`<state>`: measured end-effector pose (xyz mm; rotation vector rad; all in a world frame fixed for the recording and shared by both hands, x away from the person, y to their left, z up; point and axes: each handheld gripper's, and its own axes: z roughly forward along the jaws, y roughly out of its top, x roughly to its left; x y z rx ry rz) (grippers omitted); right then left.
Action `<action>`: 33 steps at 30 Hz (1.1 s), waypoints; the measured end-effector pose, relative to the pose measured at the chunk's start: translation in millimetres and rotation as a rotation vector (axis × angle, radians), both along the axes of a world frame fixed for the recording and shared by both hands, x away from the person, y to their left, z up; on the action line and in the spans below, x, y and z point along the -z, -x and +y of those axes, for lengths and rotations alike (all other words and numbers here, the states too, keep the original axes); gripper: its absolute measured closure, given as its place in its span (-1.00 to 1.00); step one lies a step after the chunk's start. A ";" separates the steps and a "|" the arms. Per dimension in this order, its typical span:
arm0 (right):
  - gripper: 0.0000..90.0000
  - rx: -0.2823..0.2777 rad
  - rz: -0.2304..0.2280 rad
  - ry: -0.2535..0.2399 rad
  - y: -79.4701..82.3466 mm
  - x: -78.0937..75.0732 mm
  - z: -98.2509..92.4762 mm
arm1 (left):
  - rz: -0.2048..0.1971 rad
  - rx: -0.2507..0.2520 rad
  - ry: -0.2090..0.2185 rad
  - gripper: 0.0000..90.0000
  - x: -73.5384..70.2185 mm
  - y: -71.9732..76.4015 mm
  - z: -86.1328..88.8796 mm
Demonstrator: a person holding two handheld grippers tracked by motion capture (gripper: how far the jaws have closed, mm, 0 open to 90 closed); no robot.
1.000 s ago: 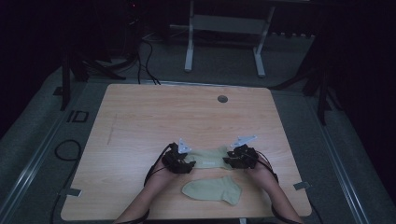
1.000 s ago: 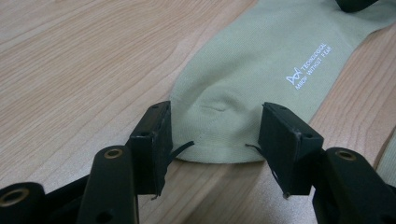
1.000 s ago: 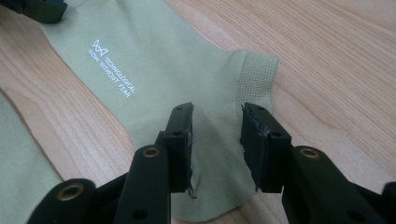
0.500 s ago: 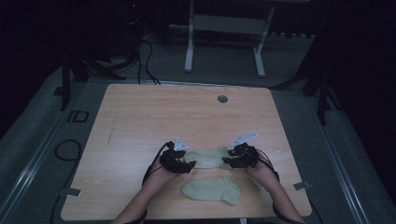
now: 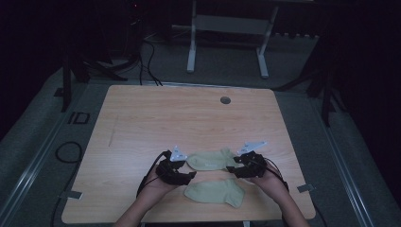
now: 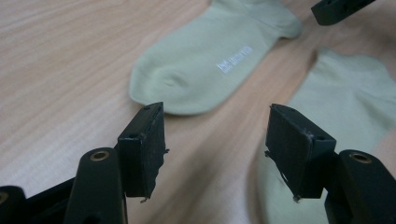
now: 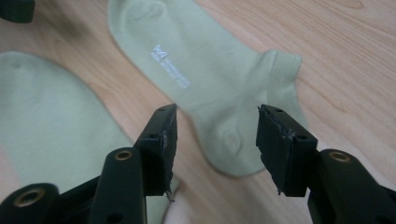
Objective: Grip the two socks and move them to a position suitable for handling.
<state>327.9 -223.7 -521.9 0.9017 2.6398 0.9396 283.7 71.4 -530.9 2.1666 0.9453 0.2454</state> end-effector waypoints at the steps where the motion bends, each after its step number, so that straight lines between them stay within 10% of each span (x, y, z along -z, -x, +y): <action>1: 0.05 0.000 0.000 0.000 0.0 0.0 0.0 | 0.000 0.000 0.000 -0.16 0.0 0.0 0.0; 22: 0.14 -0.001 0.021 -0.003 65.8 17.1 -25.0 | 0.072 0.030 -0.019 -0.05 23.5 46.5 -0.6; 33: 0.47 -0.017 0.023 0.067 75.2 26.9 -22.3 | 0.054 0.053 -0.048 0.52 29.4 43.6 -4.9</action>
